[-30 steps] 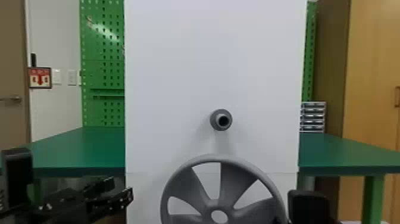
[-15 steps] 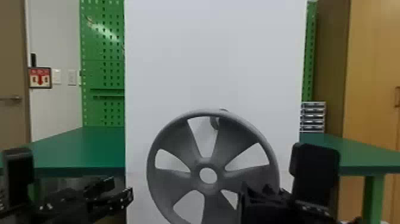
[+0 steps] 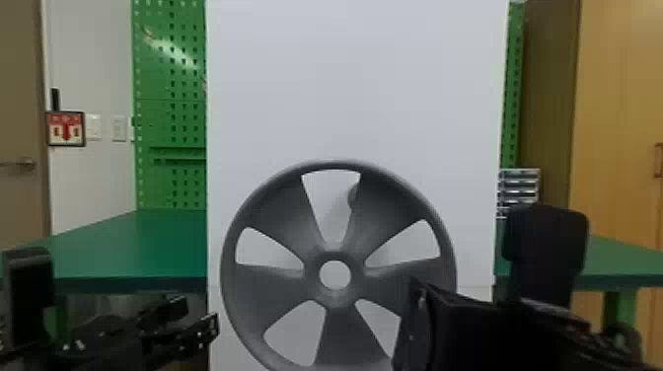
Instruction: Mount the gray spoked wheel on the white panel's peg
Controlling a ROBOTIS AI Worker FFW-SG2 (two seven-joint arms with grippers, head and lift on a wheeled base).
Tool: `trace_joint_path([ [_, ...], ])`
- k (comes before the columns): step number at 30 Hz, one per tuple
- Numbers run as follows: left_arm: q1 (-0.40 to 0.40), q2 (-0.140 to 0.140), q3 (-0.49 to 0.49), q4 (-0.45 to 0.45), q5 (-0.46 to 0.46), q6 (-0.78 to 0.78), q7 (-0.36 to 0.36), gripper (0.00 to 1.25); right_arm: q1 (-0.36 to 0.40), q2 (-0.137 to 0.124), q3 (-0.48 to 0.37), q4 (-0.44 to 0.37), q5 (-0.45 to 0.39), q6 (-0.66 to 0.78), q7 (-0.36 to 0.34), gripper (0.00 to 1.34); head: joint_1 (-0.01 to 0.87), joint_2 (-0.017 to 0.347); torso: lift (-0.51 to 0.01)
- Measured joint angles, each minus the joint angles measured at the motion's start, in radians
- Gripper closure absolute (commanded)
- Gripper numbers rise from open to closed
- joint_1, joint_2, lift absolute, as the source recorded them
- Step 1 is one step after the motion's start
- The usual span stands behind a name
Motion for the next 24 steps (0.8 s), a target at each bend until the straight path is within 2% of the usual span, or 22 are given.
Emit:
trace_joint_path([
  [6,0.002,0.002,0.004,0.000,0.009,0.000,0.000,0.50,-0.036,-0.030,0.002,-0.002,-0.029,0.000,0.000,1.32,0.084,-0.008,-0.485],
  [12,-0.001,0.004,0.004,0.000,0.008,0.002,0.000,0.50,-0.052,-0.069,0.070,-0.001,0.038,-0.085,0.000,1.32,0.084,-0.008,-0.485],
  [15,-0.002,0.006,0.001,0.000,0.007,0.003,0.000,0.50,-0.066,-0.106,0.118,0.000,0.043,-0.139,0.000,1.32,0.084,-0.008,-0.485],
  [20,-0.005,0.012,-0.003,0.000,0.008,0.009,0.004,0.50,-0.097,-0.181,0.157,0.001,-0.038,-0.203,-0.001,1.32,0.084,-0.008,-0.485],
  [24,-0.004,0.016,-0.002,0.000,0.013,0.013,0.006,0.50,-0.112,-0.227,0.173,0.001,-0.072,-0.228,-0.006,1.32,0.084,-0.008,-0.485],
])
